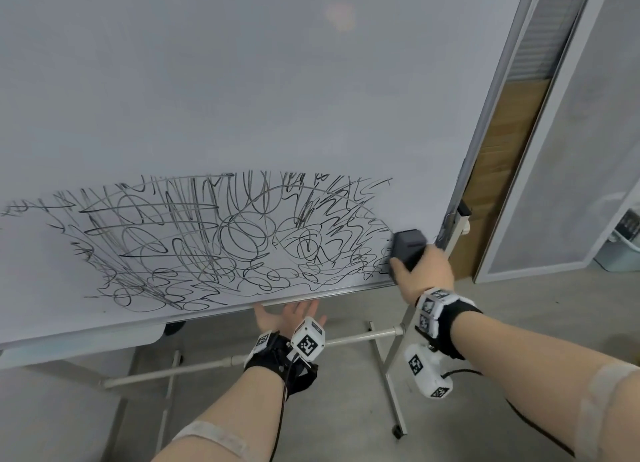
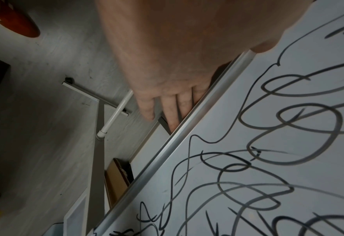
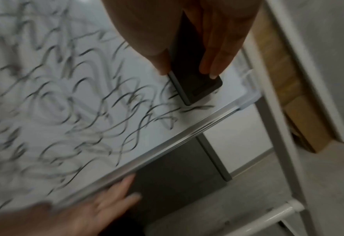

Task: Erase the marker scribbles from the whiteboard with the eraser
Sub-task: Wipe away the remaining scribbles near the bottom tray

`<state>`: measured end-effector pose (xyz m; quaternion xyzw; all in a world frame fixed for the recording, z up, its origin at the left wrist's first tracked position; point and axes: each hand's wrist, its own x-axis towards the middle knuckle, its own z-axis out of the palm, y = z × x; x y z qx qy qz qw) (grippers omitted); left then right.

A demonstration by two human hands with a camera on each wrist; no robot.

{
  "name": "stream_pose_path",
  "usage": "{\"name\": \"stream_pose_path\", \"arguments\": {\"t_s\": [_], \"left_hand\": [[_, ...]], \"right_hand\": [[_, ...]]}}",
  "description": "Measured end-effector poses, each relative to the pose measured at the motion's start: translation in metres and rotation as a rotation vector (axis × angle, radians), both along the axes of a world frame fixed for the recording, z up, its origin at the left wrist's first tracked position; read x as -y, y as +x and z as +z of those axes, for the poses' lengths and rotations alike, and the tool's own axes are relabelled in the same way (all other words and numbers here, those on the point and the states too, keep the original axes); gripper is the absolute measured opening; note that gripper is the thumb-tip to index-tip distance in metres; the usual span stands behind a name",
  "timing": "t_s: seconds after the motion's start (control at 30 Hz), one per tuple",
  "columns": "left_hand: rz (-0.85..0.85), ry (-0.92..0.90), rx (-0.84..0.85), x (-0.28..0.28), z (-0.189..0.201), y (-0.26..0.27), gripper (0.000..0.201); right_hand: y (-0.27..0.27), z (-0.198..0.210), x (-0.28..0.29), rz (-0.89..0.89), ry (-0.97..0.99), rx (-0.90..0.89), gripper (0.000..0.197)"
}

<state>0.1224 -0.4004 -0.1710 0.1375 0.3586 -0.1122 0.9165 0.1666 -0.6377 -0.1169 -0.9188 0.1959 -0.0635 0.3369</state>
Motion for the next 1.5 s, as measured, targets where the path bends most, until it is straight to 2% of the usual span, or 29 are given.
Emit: {"name": "stream_pose_path", "arguments": {"t_s": [0.1,0.17,0.33,0.43,0.5,0.63,0.77,0.97,1.13,1.2,1.33,1.43,1.5], "left_hand": [[-0.013,0.005,0.003,0.0,0.001,0.002,0.099],[-0.019,-0.009,-0.002,-0.004,0.0,0.003,0.1],[-0.017,-0.054,0.011,-0.009,-0.001,0.003,0.104],[-0.025,-0.037,0.025,-0.007,-0.005,0.001,0.105],[-0.008,-0.043,0.03,-0.007,-0.008,0.001,0.107],[0.03,-0.093,0.021,-0.003,-0.01,0.002,0.11],[0.074,-0.094,0.02,-0.002,-0.009,0.0,0.103],[0.222,-0.121,-0.047,-0.016,-0.013,0.001,0.098],[0.259,-0.132,-0.02,-0.027,-0.019,0.003,0.099],[0.263,-0.142,-0.012,-0.025,-0.02,0.004,0.094],[0.311,-0.128,-0.032,-0.018,-0.027,0.007,0.068],[0.267,-0.089,-0.005,-0.018,-0.029,0.01,0.056],[0.25,-0.067,0.01,-0.021,-0.03,0.011,0.052]], "right_hand": [[-0.005,-0.005,-0.027,0.151,-0.008,0.022,0.051],[-0.005,-0.004,-0.024,0.17,-0.03,0.022,0.05],[0.005,-0.009,0.026,-0.014,0.0,-0.025,0.05],[0.006,-0.01,0.033,-0.072,0.024,-0.023,0.053],[0.005,-0.013,0.022,-0.057,0.02,-0.024,0.055],[-0.001,-0.025,-0.009,0.087,0.04,-0.078,0.057],[-0.002,-0.023,-0.003,0.116,0.007,-0.077,0.054],[0.002,-0.008,0.045,-0.079,0.008,-0.016,0.061],[0.002,-0.012,0.033,-0.097,0.015,-0.017,0.057],[-0.003,-0.019,0.017,-0.039,-0.007,-0.021,0.054],[-0.014,-0.032,-0.013,0.118,-0.05,-0.048,0.052],[-0.011,-0.03,-0.009,0.093,-0.059,-0.056,0.051],[-0.005,-0.03,0.006,0.01,-0.03,-0.05,0.049]]}}
